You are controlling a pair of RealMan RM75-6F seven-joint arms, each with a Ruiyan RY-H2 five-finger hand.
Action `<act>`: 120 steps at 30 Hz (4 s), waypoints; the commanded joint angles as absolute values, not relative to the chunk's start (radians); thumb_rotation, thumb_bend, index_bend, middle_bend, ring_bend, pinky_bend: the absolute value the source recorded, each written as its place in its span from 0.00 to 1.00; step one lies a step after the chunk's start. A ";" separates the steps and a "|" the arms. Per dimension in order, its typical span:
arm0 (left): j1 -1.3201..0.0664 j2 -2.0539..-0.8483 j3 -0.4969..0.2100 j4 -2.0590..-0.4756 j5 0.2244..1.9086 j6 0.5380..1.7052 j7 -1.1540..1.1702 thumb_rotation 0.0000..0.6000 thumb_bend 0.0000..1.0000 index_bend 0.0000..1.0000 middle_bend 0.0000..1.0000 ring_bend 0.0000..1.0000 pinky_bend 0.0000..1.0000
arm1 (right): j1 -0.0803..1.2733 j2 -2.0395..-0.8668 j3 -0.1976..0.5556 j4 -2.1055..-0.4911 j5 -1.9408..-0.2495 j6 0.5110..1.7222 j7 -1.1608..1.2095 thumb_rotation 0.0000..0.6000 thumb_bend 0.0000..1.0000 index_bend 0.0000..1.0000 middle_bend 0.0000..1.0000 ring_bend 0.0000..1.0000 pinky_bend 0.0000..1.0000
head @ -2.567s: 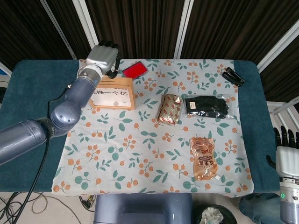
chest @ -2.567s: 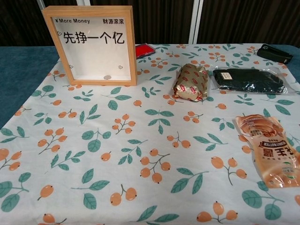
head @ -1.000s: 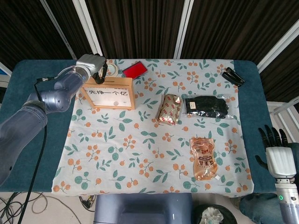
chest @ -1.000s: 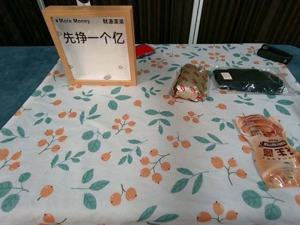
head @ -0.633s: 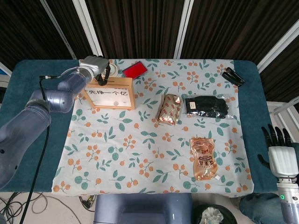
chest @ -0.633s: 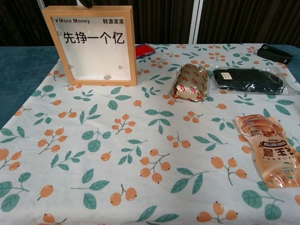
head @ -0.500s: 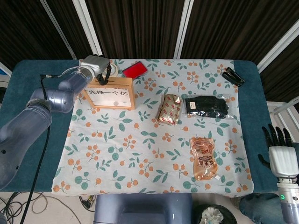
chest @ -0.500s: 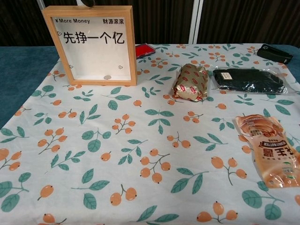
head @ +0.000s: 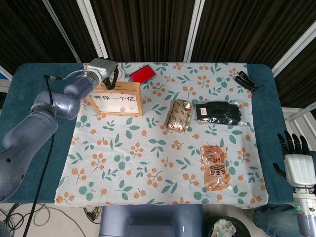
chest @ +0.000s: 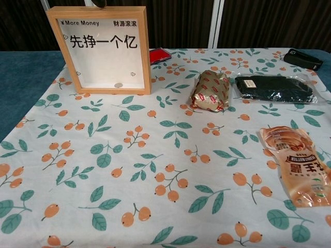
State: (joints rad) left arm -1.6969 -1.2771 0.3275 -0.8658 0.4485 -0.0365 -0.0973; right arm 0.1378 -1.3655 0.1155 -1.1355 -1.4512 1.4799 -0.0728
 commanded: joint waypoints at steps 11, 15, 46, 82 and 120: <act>-1.700 -1.281 0.310 -0.855 0.570 -0.069 -0.206 1.00 0.57 0.63 0.10 0.00 0.00 | 0.135 -1.364 0.123 -1.143 -1.437 1.477 -0.084 1.00 0.30 0.00 0.00 0.00 0.00; -1.700 -1.279 0.305 -0.855 0.603 -0.073 -0.239 1.00 0.57 0.61 0.10 0.00 0.00 | 0.132 -1.362 0.126 -1.146 -1.433 1.483 -0.088 1.00 0.30 0.00 0.00 0.00 0.00; -1.704 -1.293 0.296 -0.839 0.797 -0.085 -0.388 1.00 0.57 0.53 0.09 0.00 0.00 | 0.127 -1.353 0.134 -1.161 -1.417 1.480 -0.102 1.00 0.30 0.00 0.00 0.00 0.00; -1.741 -1.236 0.303 -0.914 0.926 -0.055 -0.483 1.00 0.45 0.44 0.05 0.00 0.00 | 0.120 -1.359 0.161 -1.173 -1.376 1.490 -0.129 1.00 0.30 0.00 0.00 0.00 0.00; -1.679 -0.775 0.450 -1.578 0.790 0.654 -0.325 1.00 0.42 0.25 0.04 0.00 0.00 | 0.115 -1.333 0.172 -1.201 -1.369 1.482 -0.057 1.00 0.30 0.00 0.00 0.00 0.00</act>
State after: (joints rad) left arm -1.7661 -0.9520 0.3966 -1.2994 0.8773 0.3288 -0.4573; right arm 0.1149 -1.3372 0.1723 -1.2014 -1.3675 1.4863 -0.0693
